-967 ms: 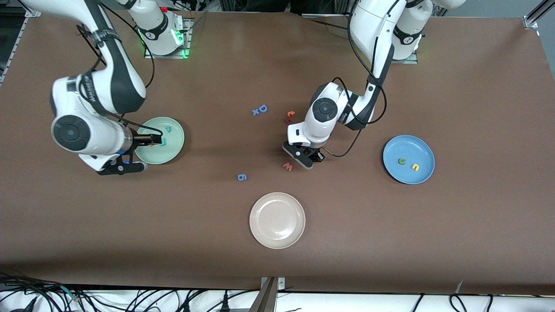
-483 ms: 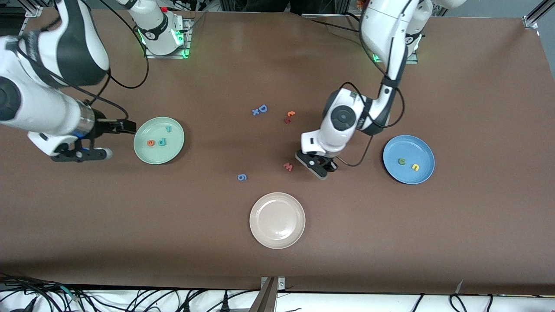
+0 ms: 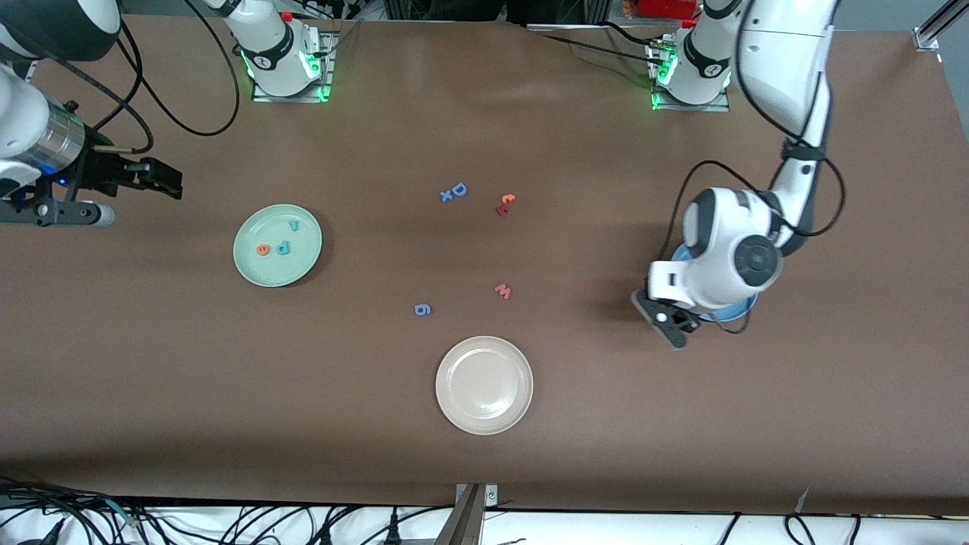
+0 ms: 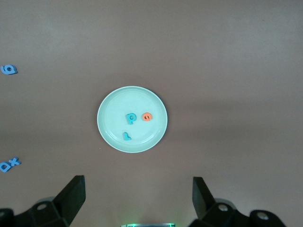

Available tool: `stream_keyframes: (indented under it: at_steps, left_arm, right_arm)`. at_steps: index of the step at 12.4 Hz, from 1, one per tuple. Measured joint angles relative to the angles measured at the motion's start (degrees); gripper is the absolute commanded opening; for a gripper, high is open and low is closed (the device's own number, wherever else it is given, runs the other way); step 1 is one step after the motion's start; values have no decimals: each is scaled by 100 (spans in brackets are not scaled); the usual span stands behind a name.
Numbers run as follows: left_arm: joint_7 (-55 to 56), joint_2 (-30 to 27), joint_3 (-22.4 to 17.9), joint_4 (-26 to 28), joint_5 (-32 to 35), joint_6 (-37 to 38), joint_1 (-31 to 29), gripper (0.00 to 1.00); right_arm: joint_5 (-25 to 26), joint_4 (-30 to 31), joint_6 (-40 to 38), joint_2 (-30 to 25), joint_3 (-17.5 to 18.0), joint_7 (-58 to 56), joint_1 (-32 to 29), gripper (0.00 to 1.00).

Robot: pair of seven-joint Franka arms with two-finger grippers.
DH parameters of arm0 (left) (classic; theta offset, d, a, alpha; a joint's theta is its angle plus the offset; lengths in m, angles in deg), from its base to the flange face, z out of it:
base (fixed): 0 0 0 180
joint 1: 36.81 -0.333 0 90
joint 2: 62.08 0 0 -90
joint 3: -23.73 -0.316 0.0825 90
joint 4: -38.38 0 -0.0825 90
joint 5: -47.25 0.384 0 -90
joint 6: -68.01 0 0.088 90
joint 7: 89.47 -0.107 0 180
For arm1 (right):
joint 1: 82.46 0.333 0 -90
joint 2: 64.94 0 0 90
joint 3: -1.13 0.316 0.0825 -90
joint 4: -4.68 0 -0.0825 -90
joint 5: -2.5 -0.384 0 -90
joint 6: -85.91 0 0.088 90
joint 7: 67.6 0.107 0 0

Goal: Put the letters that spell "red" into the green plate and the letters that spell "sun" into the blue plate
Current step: 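Place the yellow u on the blue plate while the right gripper withdraws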

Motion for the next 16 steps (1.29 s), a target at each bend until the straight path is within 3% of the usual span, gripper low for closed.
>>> stream_keyframes:
  at_steps: [2, 5, 6, 7, 9, 10, 13, 16]
  left_arm:
    - [-540, -4, -79, 210, 0, 12, -263, 10]
    - [-829, -123, -91, 403, 0, 383, -490, 11]
    - [-848, -214, -94, 486, 0, 471, -534, 16]
    - [-886, -305, -94, 577, 2, 505, -573, 36]
    - [-929, -404, -97, 717, 2, 528, -657, 89]
    - [-937, -404, -97, 765, 2, 528, -688, 99]
    - [-936, -407, -96, 809, 2, 523, -723, 100]
    - [-703, -646, -98, 641, 2, 511, -759, 100]
  right_arm:
    - [-16, 129, 108, -134, -22, -5, 12, 100]
    - [-39, 134, 76, -249, -504, -51, 221, 100]
    - [-52, 131, 90, -255, -601, -126, 234, 100]
    - [-53, 117, 116, -242, -652, -184, 233, 100]
    - [-140, 81, 167, -180, -746, -196, 232, 100]
    - [-309, 74, 177, -152, -841, -196, 231, 100]
    - [-473, 65, 211, -132, -1010, -200, 226, 100]
    - [-379, 43, 219, -132, -868, -195, 212, 100]
